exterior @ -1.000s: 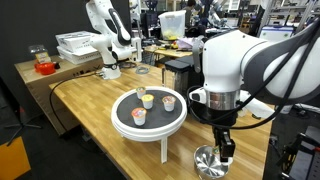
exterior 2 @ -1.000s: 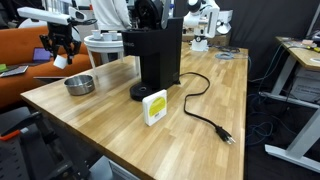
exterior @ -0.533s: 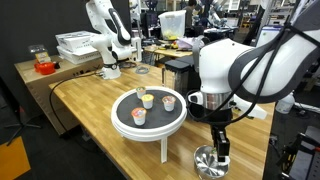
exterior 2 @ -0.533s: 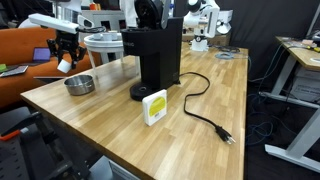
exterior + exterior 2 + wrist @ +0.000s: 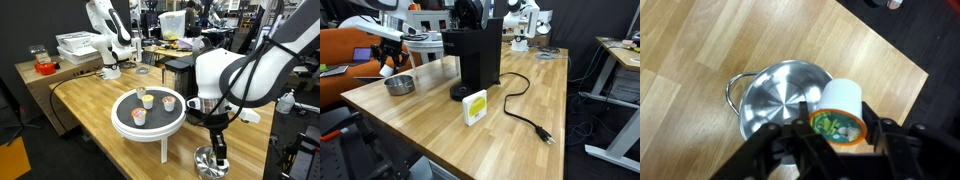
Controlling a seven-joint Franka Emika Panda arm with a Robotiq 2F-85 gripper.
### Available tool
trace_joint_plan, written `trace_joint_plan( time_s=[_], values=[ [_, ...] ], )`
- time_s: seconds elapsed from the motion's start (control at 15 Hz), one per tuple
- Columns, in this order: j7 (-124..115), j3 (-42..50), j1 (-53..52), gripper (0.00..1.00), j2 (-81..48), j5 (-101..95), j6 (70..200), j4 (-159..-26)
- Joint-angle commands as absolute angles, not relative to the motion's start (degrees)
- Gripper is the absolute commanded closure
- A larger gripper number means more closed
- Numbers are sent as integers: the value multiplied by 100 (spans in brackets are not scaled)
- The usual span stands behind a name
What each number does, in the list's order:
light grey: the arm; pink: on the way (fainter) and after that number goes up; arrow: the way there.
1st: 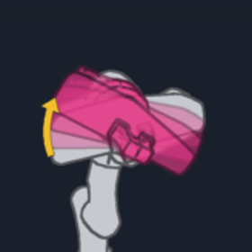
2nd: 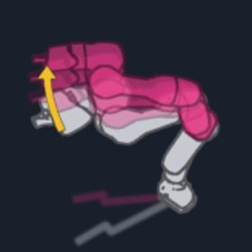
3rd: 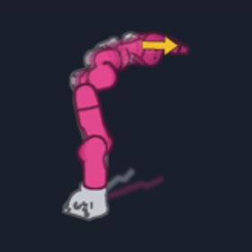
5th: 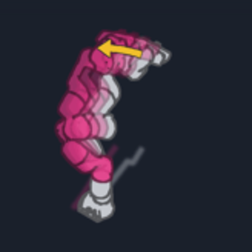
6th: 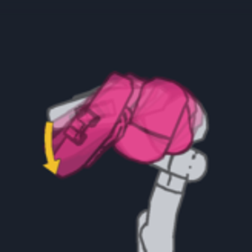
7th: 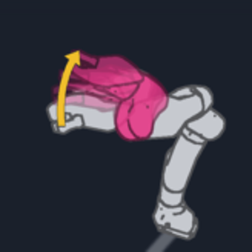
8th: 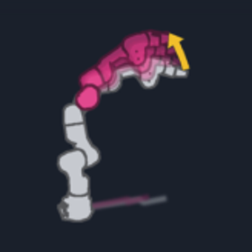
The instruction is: Open the coffee maker, take out the cup and put it in the pot
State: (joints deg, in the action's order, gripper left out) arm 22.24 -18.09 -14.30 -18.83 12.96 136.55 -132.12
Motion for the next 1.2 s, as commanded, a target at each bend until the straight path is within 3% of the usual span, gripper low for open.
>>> trace_joint_plan(
  time_s=[0.0, 0.8, 0.87, 0.93, 1.0, 1.07, 1.13],
  values=[
    [2369, -1934, -1225, 74, -2024, 1392, 13678, -13117],
    [2323, -1908, -1096, 74, -2282, 1314, 13761, -12999],
    [2312, -1904, -1084, 48, -2275, 1309, 13749, -12979],
    [2290, -1890, -1079, 38, -2268, 1292, 13749, -12965],
    [2279, -1879, -1069, 41, -2269, 1285, 13755, -12956],
    [2263, -1864, -1057, 37, -2271, 1274, 13757, -12950],
    [2232, -1847, -1054, 16, -2270, 1252, 13752, -12948]
  ],
)
